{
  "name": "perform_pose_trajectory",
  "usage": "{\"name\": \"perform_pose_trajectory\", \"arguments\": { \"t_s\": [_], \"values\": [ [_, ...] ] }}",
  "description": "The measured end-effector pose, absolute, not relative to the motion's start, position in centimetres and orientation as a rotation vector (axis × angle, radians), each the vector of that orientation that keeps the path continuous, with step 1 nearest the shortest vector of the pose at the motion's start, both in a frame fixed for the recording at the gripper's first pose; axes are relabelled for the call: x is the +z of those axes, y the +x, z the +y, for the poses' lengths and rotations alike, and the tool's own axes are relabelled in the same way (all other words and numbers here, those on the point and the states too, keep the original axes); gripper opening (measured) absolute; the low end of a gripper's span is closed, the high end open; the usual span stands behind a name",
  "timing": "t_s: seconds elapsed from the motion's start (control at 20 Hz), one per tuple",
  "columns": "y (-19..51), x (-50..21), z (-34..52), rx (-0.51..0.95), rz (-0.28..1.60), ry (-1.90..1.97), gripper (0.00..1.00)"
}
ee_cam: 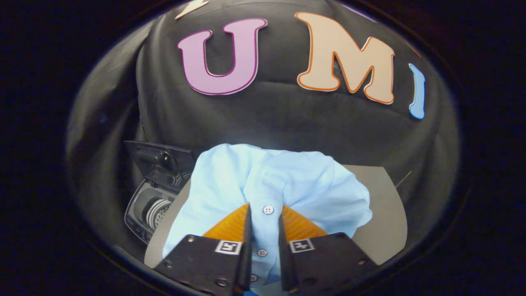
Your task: Put the clothes into the washing machine and then close the washing machine lid.
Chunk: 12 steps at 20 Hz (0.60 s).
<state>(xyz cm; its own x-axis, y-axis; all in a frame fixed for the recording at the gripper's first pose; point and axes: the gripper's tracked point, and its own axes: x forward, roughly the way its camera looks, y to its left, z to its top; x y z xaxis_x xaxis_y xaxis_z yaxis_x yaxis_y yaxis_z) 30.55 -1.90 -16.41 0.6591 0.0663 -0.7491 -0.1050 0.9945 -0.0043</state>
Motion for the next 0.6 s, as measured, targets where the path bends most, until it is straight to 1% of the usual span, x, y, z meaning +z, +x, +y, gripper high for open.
{"name": "perform_pose_trajectory", "arguments": {
  "t_s": [0.05,0.15,0.2,0.3,0.6],
  "values": [
    [30.67,-16.38,-1.9,0.095,0.843,-0.064,0.21],
    [30.8,-16.34,-2.05,0.092,0.843,-0.082,0.09],
    [30.77,-16.39,-2.02,0.091,0.841,-0.086,0.07],
    [30.69,-16.43,-2.02,0.091,0.843,-0.086,0.04],
    [30.79,-16.47,-1.97,0.086,0.838,-0.098,0.03]
  ]
}}
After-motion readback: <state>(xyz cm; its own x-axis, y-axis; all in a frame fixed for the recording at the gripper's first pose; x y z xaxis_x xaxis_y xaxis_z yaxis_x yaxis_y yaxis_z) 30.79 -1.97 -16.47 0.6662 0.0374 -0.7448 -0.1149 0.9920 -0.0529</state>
